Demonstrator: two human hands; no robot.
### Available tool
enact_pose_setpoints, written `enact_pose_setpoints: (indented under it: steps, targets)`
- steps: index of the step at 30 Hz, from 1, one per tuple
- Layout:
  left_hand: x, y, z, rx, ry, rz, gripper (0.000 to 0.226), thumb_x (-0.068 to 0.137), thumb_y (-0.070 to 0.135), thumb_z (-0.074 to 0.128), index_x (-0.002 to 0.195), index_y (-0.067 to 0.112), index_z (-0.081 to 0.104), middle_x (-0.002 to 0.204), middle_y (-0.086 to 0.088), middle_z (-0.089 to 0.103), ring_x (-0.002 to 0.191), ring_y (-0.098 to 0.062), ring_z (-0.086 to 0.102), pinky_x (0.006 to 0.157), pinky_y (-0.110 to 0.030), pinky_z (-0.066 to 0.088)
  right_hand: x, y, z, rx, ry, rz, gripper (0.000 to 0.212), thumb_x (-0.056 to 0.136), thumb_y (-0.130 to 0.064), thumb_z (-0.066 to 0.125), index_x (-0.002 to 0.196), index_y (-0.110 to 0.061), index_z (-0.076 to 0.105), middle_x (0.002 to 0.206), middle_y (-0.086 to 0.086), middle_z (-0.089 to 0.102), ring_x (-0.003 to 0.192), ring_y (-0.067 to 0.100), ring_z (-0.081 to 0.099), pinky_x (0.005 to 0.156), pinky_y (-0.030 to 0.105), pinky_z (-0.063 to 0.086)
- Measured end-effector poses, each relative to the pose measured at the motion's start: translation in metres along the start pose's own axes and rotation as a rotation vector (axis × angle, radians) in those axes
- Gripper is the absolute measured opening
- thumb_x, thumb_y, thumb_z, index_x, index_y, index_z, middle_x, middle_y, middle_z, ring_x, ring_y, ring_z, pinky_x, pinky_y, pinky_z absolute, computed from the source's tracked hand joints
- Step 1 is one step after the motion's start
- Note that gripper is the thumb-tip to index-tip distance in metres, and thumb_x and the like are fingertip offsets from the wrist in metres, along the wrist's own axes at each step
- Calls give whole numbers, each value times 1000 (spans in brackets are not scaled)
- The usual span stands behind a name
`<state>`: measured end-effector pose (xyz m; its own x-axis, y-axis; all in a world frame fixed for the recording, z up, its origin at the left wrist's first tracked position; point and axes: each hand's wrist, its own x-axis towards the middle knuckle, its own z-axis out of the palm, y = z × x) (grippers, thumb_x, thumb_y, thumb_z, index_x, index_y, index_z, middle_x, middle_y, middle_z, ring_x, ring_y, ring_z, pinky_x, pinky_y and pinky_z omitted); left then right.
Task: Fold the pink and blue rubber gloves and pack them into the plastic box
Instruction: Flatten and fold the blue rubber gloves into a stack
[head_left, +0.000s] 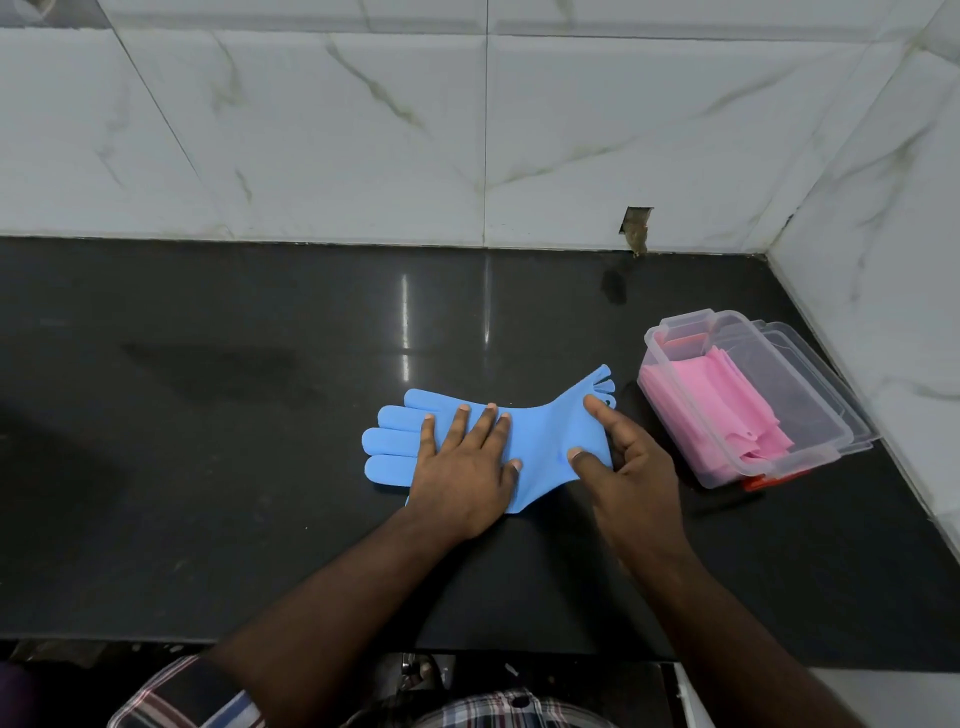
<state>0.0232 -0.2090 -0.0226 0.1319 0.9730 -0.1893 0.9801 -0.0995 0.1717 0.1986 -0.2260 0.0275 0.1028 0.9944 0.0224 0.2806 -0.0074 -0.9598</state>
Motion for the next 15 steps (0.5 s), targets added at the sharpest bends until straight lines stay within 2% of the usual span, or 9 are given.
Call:
enact_pose_setpoints:
  steps: [1,3,4,5,6,7,10,12,15]
  targets:
    - [2,-1,-5,-39,-3,1,59,105,47,25,160,26,21,169,6,13,157,-21,4,124,-56,-3,0,-2,2,-30,-10,-20,53,86,1,66,135,-19,58,127,-18,59,116,-8,55,102,26,48]
    - [3,1,-22,-198,68,-12,44,105,39,35,143,23,51,156,2,45,151,-21,27,124,-53,13,1,-7,6,-82,-23,-38,55,86,1,64,136,-20,57,123,-21,60,104,-16,55,94,12,46]
    - [2,3,-32,-335,135,-33,36,104,38,39,127,22,63,137,0,62,138,-20,45,119,-49,27,2,-8,8,-105,-26,-39,56,86,1,62,137,-21,56,127,-18,60,106,-12,56,95,13,45]
    - [2,5,-44,-500,185,-71,35,104,40,42,112,20,68,115,0,72,118,-18,60,109,-45,42,3,-9,10,-130,-27,-37,56,86,1,61,137,-22,56,132,-13,59,111,-5,57,100,19,45]
    - [1,8,-56,-676,183,-124,40,103,46,43,104,17,70,100,-1,74,101,-17,67,98,-44,51,4,-10,13,-154,-31,-38,57,86,1,60,138,-22,56,136,-11,58,117,1,57,104,24,44]
    - [1,12,-68,-856,122,-176,48,101,54,44,102,14,71,94,-2,75,91,-19,71,91,-44,56,4,-11,15,-179,-40,-50,57,85,1,59,138,-22,55,137,-10,57,121,4,55,105,24,42]
    - [5,18,-96,-1269,-187,-320,61,93,68,50,104,12,72,93,-8,76,83,-27,76,80,-42,63,2,-15,23,-253,-86,-152,56,85,3,57,137,-20,56,135,-11,58,122,-1,51,103,11,36]
    - [9,16,-105,-1330,-297,-332,63,88,67,59,102,8,73,90,-8,71,73,-24,75,72,-39,63,2,-23,29,-284,-137,-244,53,84,5,55,131,-20,60,124,-17,60,114,-9,50,96,1,32]
    - [15,6,-103,-1280,-317,-292,43,92,46,68,99,4,72,87,-9,71,70,-21,72,68,-35,62,2,-26,39,-307,-232,-371,42,84,1,59,121,-20,65,109,-20,60,100,-13,53,86,2,37]
